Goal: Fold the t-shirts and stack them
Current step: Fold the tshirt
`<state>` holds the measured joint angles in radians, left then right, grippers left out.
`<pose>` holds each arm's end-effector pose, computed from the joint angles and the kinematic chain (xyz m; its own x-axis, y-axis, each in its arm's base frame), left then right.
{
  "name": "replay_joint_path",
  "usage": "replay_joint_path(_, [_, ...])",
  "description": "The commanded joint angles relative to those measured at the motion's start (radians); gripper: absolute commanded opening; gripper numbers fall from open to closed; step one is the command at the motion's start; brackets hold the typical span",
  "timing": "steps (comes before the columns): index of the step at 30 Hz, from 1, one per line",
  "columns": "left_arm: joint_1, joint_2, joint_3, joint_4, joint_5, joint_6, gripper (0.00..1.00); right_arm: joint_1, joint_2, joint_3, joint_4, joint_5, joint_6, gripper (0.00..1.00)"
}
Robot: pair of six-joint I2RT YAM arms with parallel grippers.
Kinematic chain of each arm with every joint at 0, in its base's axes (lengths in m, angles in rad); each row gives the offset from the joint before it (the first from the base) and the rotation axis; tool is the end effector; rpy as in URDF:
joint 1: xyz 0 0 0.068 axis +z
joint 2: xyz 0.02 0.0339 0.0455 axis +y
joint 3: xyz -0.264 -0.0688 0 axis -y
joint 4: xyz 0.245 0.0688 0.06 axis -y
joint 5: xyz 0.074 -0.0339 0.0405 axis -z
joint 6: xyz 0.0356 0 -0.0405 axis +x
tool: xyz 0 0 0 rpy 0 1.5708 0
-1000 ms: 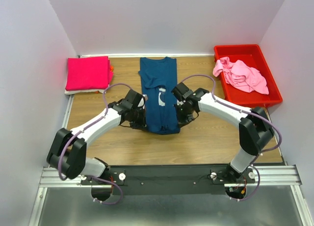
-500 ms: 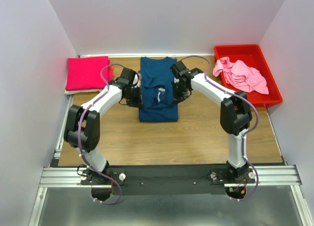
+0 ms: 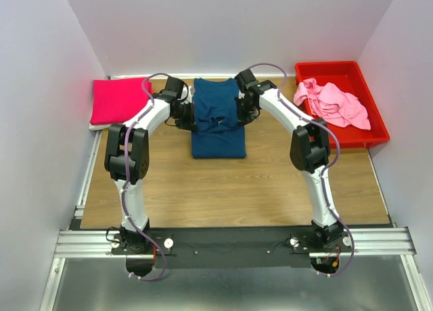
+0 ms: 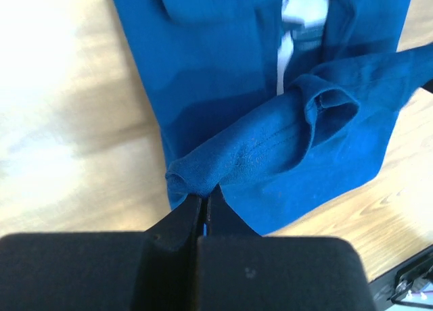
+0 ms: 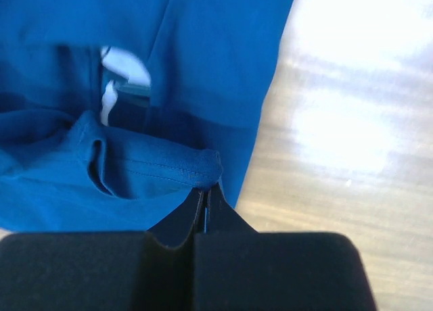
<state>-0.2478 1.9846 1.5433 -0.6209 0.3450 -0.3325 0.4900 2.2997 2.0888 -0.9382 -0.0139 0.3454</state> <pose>0.4097 -0.1161 0.2109 -0.9278 -0.0821 -0.3639 0.0927 0.8941 -0.4382 0.4346 0.2324 0.2178 -0.9185 -0.1062 -0.3808 -0.1749 0.9730 0.1505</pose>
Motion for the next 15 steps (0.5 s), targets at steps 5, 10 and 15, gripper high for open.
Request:
replay_joint_path(5, [0.044,0.124,0.132,0.004,0.112,0.05,0.0,-0.022,0.112,0.149,-0.07,0.02,-0.026,0.0])
replay_joint_path(10, [0.05,0.19,0.201,-0.017,0.149,0.082,0.0,-0.03,0.136,0.189,-0.085,0.02,-0.023,0.0])
replay_joint_path(15, [0.058,0.223,0.236,-0.022,0.144,0.084,0.0,-0.036,0.144,0.203,-0.09,0.02,-0.022,0.0])
